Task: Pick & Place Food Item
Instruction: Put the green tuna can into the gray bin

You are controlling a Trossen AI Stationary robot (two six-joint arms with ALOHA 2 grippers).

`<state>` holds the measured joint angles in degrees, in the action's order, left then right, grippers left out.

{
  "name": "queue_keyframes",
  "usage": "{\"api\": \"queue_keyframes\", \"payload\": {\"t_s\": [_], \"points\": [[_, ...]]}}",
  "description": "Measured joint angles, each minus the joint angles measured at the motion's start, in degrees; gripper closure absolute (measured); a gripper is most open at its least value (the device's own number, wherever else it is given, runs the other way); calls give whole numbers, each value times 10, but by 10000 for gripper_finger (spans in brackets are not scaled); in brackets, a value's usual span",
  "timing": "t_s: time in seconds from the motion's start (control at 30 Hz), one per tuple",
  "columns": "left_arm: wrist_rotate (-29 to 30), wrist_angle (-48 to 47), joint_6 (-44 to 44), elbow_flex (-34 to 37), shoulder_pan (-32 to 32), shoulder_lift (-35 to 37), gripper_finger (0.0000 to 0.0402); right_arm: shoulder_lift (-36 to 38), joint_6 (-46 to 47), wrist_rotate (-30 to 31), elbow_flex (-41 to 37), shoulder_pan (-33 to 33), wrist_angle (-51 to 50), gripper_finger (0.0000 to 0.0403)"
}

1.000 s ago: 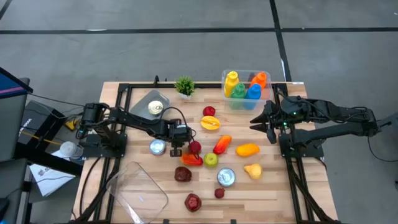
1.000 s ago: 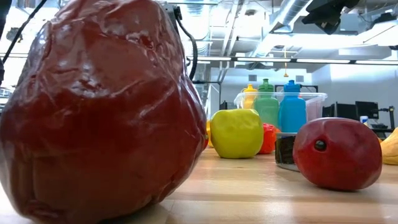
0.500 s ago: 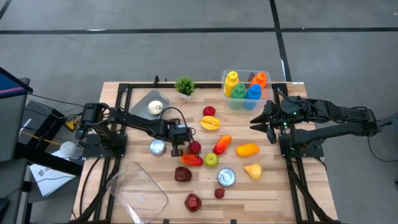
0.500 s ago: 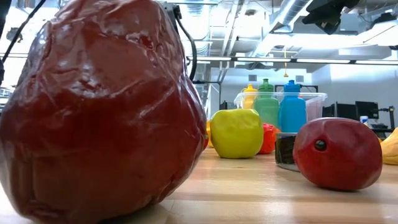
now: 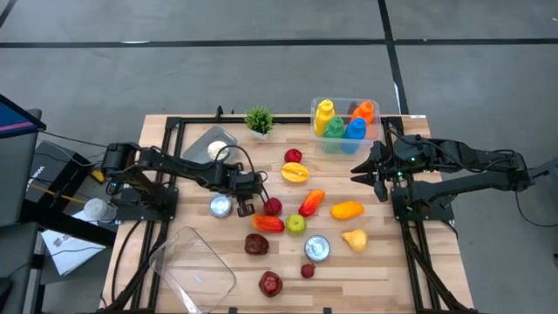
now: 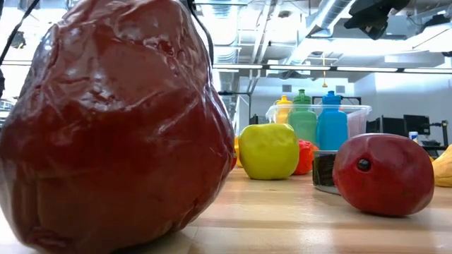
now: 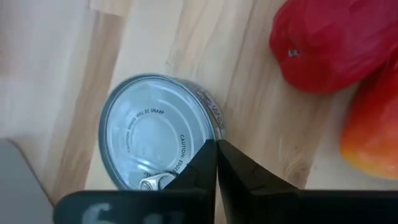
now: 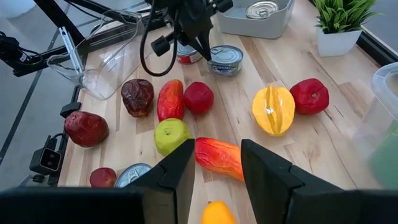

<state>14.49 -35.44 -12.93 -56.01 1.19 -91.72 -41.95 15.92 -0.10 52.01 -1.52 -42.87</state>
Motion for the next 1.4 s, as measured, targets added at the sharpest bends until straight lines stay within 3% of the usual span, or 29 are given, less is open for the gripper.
{"api": "queue_keyframes", "payload": {"t_s": [0.47, 0.73, 0.9, 1.13, 1.4], "points": [[15, 4, -49, -1, 0, 62, 401, 0, 0, 0, 0, 0, 0, 281], [87, -18, -93, -3, -11, 145, 401, 0, 0, 1, 0, 0, 0, 281], [137, -109, -145, -3, -46, 198, 401, 0, 0, 1, 0, 0, 0, 281], [142, -242, -178, -3, -122, 231, 401, 0, 0, 1, 0, 0, 0, 281], [114, -264, -178, 48, -192, 231, 401, 0, 0, 2, 0, 0, 0, 281]]}}
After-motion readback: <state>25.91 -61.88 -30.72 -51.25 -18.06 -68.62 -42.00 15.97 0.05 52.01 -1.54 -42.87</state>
